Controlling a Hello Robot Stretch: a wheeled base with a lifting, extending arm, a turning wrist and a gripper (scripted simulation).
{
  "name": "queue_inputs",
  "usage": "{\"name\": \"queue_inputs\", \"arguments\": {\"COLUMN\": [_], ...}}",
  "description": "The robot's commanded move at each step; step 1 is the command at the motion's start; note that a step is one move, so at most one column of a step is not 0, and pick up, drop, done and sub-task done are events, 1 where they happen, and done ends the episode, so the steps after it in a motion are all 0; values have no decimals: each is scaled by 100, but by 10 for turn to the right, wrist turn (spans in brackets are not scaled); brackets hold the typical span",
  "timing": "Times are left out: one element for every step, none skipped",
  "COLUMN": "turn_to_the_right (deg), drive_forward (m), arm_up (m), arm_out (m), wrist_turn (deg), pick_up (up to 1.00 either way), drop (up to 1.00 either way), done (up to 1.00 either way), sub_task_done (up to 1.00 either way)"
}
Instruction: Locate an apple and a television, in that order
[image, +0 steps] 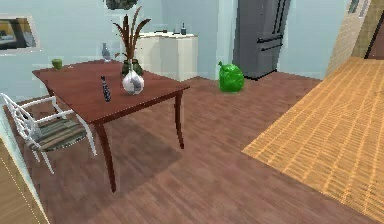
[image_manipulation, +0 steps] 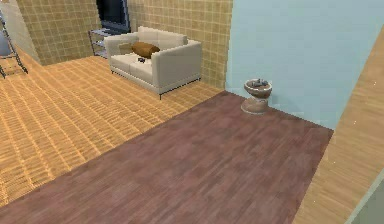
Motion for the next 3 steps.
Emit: {"name": "queue_inputs", "arguments": {"turn_to_the_right": [-450,360,180], "drive_forward": [0,0,0], "arm_up": [0,0,0], "arm_out": [0,0,0], "wrist_turn": [0,0,0], "pick_up": [0,0,0], "drop": [0,0,0], "done": [0,0,0], "sub_task_done": [0,0,0]}}
